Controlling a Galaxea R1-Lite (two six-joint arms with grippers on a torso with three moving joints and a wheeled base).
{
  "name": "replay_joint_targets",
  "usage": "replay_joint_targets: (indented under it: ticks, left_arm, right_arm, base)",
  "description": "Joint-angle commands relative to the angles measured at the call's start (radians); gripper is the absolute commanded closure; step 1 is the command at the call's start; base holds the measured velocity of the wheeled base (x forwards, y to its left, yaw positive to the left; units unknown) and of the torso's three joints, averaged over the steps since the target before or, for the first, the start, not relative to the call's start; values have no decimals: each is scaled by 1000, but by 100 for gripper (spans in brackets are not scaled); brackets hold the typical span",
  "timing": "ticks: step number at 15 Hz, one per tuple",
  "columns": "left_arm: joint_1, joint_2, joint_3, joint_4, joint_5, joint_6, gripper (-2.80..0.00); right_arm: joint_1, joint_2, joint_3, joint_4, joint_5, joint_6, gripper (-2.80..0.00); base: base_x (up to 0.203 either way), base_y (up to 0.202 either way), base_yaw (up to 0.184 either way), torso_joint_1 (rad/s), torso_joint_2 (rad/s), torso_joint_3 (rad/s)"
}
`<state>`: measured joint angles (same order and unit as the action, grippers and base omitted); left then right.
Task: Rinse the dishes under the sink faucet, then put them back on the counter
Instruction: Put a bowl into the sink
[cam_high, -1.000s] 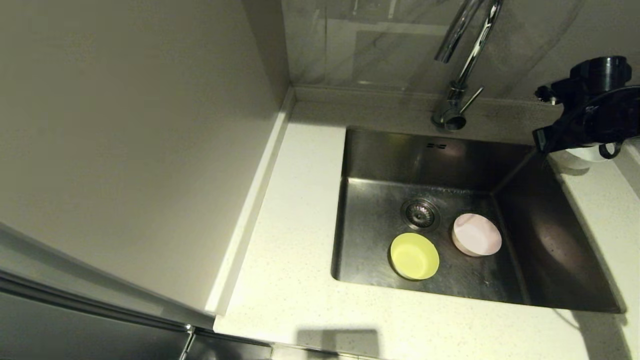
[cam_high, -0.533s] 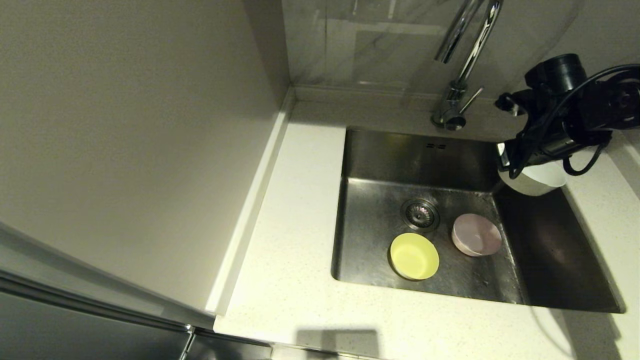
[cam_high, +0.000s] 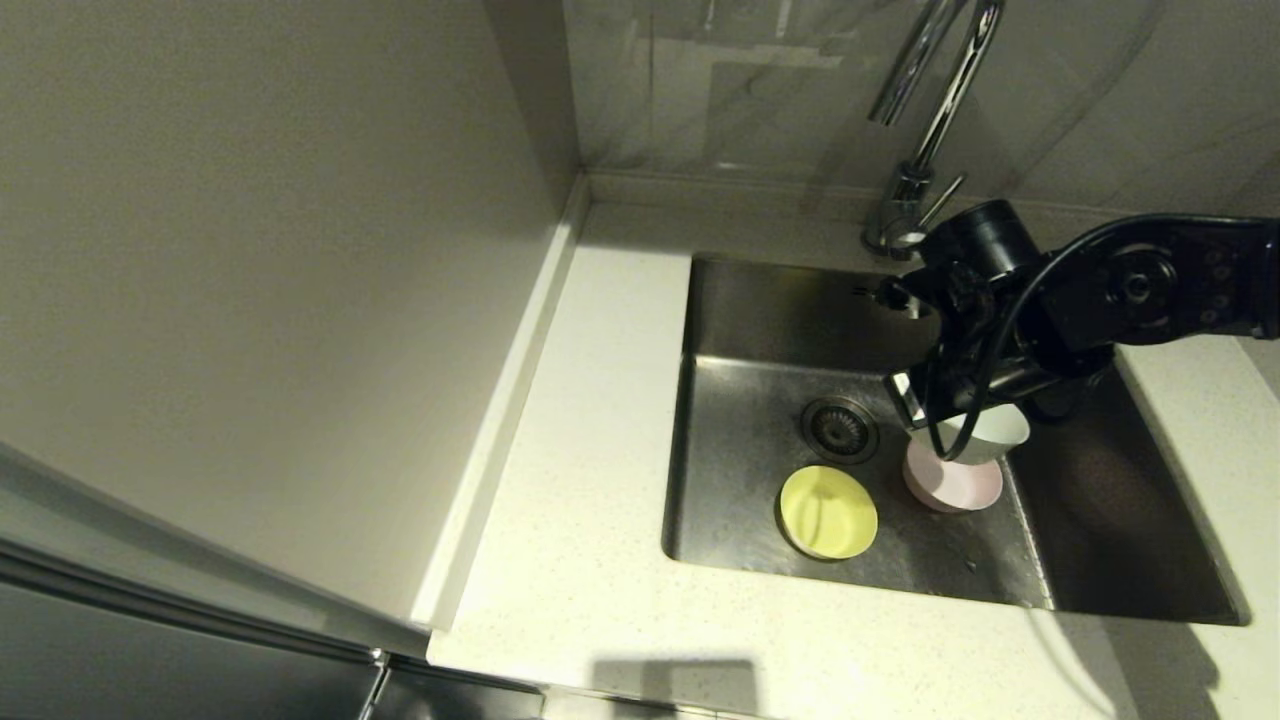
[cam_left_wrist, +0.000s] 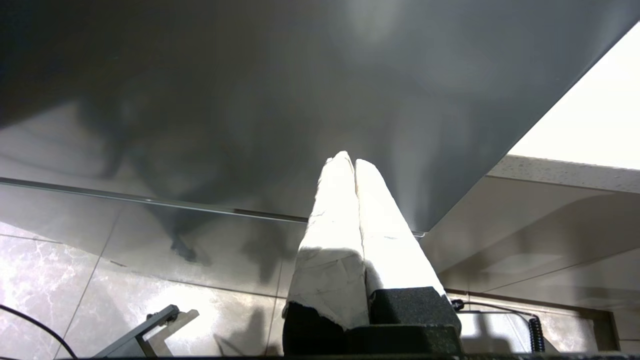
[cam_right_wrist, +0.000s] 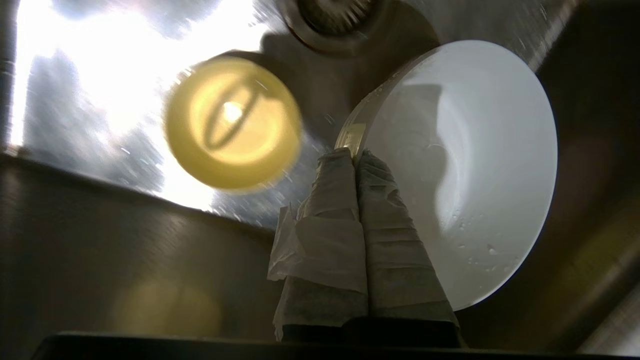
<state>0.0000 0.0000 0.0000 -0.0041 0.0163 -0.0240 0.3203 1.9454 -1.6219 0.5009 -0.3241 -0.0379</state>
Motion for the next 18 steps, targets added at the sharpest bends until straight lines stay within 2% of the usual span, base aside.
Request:
replay_joint_targets:
  ticks: [1, 4, 10, 11, 14, 18]
  left_arm:
    - [0, -2, 0, 0, 1, -1, 0]
    - [0, -2, 0, 0, 1, -1, 0]
    - [0, -2, 0, 0, 1, -1, 0]
    - [0, -2, 0, 0, 1, -1, 0]
    - [0, -2, 0, 0, 1, -1, 0]
    - [0, -2, 0, 0, 1, -1, 0]
  right_arm:
    - [40, 66, 9, -82, -28, -2, 0]
    - [69, 167, -34, -152, -131, 1, 0]
    - [110, 313, -206, -157, -169, 33, 0]
    - [111, 336, -242, -155, -174, 33, -280]
    - [110, 385, -317, -153, -185, 33, -280]
    - [101, 360, -325, -152, -210, 35, -280]
  base:
    - [0, 0, 0, 0, 0, 0]
    - [0, 0, 0, 0, 0, 0]
    - [0, 0, 0, 0, 0, 0]
    - [0, 0, 0, 0, 0, 0]
    - [0, 0, 0, 0, 0, 0]
    - [0, 0, 0, 0, 0, 0]
